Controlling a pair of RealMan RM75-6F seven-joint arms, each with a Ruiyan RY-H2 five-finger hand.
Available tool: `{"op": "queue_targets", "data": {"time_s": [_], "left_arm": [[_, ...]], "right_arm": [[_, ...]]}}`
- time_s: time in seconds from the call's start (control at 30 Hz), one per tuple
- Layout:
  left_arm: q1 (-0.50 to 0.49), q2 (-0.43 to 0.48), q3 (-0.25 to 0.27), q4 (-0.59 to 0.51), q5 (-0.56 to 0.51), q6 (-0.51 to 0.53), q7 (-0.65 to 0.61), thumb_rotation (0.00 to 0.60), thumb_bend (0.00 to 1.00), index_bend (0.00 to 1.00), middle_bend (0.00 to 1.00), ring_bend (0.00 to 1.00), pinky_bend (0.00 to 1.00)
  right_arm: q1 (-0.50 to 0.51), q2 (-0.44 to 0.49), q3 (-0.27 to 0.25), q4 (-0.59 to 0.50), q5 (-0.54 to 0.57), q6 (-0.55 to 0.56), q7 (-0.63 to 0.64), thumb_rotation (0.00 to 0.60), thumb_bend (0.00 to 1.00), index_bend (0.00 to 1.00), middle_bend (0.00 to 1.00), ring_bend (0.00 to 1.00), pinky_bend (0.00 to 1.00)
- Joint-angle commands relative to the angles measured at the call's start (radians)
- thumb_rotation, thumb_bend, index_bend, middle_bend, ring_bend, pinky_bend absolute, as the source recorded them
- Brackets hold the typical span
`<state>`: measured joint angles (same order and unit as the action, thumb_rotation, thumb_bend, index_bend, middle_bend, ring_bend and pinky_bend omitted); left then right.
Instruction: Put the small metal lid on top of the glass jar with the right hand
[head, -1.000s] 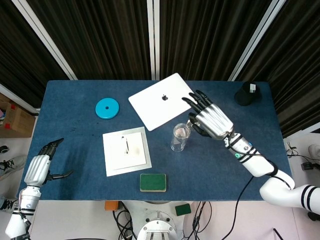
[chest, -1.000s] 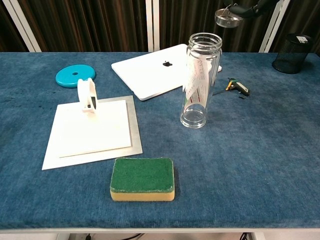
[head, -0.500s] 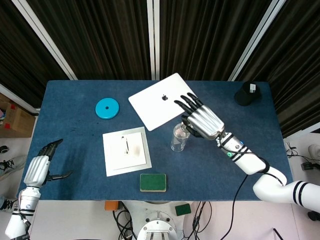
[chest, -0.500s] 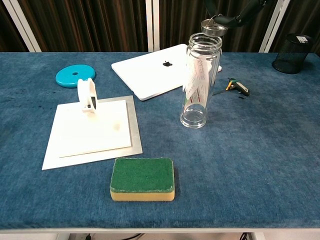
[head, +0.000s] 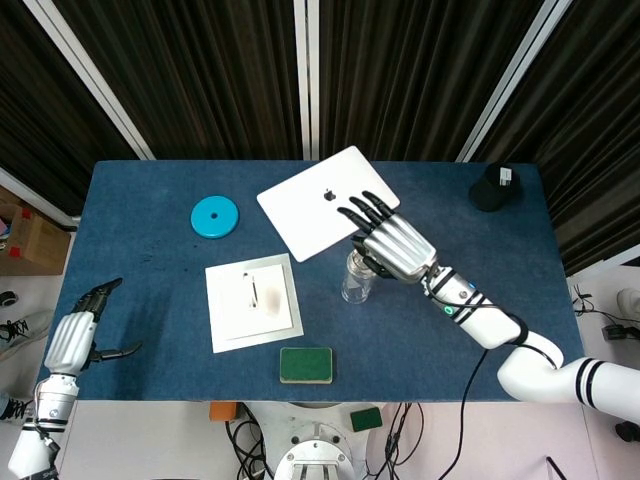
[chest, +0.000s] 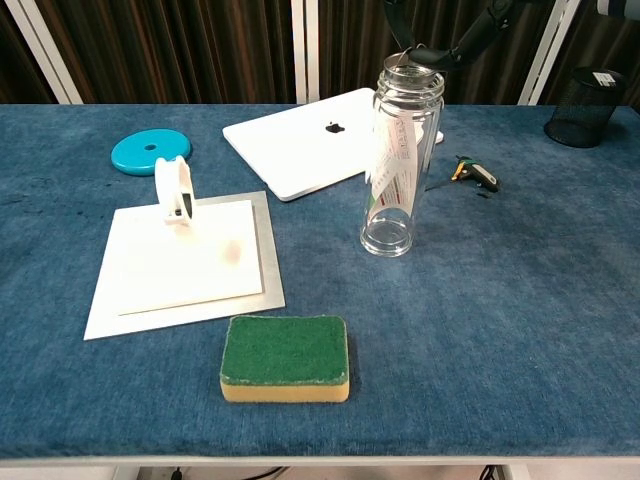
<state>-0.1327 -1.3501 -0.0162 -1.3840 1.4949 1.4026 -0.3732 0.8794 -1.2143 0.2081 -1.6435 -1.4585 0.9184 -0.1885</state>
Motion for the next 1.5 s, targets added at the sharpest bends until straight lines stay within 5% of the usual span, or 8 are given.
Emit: {"op": "queue_targets", "data": {"time_s": [0.03, 1.5], "left_arm": [[0.001, 0.001, -0.002, 0.002, 0.002, 0.003, -0.003, 0.537, 0.08, 0.09, 0.11, 0.09, 0.13], [-0.001, -0.001, 0.002, 0.011, 0.007, -0.005, -0.011, 0.537, 0.08, 0.09, 0.11, 0.09, 0.13]], "right_arm": [[0.001, 0.000, 0.000, -0.002, 0.000, 0.001, 0.000, 0.600, 0.44, 0.64, 0.07, 0.00, 0.00], [0.009, -0.010, -0.024, 0.011, 0.007, -0.006, 0.014, 0.600, 0.43, 0.64, 0.07, 0.00, 0.00]]}}
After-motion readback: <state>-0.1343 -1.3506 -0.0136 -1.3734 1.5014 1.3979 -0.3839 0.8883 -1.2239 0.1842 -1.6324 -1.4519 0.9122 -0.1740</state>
